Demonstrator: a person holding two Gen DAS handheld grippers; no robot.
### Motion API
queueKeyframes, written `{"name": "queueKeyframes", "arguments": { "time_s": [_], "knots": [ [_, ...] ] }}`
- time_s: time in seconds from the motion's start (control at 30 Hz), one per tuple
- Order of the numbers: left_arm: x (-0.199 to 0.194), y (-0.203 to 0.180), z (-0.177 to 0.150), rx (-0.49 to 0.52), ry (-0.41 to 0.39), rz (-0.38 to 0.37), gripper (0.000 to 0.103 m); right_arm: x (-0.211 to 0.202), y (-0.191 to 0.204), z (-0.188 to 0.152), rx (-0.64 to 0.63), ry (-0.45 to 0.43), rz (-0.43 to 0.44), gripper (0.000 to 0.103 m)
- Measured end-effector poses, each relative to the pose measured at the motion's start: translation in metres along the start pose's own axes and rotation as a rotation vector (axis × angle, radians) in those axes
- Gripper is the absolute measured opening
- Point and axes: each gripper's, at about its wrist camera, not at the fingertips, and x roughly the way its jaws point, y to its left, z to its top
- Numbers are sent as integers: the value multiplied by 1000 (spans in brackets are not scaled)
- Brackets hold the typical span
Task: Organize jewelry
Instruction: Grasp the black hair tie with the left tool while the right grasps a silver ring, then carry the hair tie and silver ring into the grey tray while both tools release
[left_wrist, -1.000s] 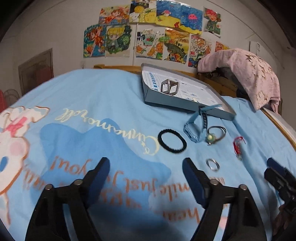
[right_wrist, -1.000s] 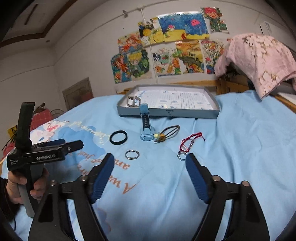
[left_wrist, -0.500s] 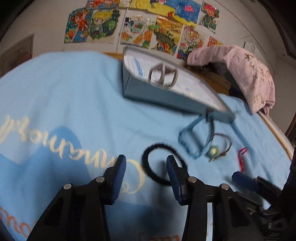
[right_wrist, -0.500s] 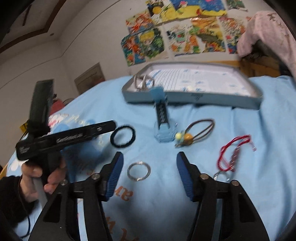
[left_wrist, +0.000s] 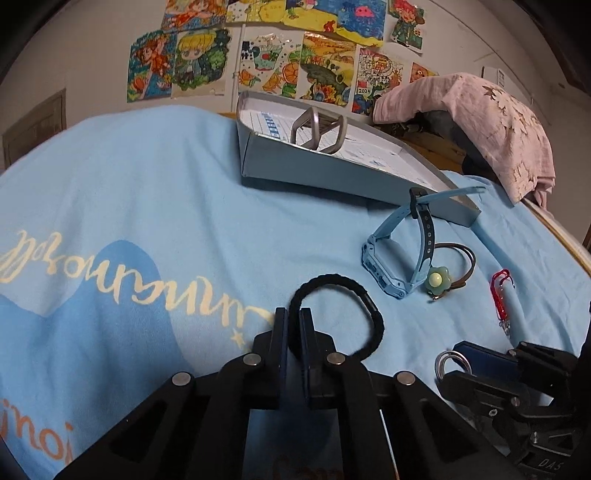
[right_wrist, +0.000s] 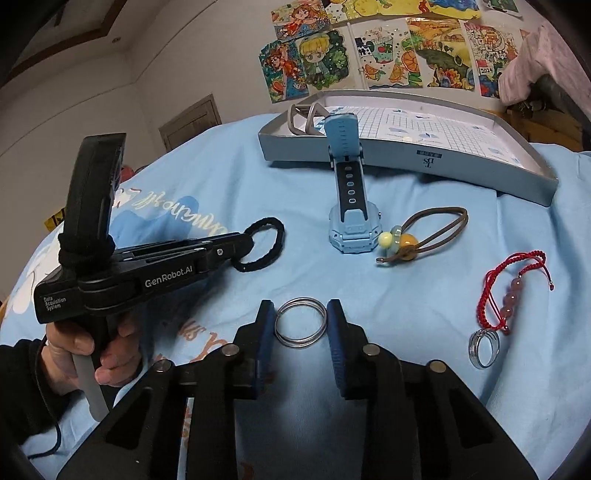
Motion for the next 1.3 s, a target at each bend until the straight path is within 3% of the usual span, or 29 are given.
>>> {"name": "queueKeyframes", "arguments": {
  "time_s": [0.23, 0.5, 0.77, 0.93, 1.07, 1.3],
  "knots": [
    [-12, -14, 11, 42, 15, 60, 6, -7, -9, 3, 23, -35, 27, 25],
    [-40, -21, 38, -12, -4, 68, 6, -30, -25, 12, 82, -130, 42, 25],
    [-54, -38, 96, 7, -70, 54, 5, -61, -45, 30, 74, -230, -17, 25],
    [-33, -50, 142, 1, -123, 7, 5, -87, -72, 49, 55, -293, -108, 25],
    [5, -66, 163, 52, -114, 29, 5, -101, -103, 81, 64, -339, -192, 25],
    [61, -68, 164, 44, -53, 27, 6, -57, -153, 144, 89, -298, -232, 25]
  ]
}}
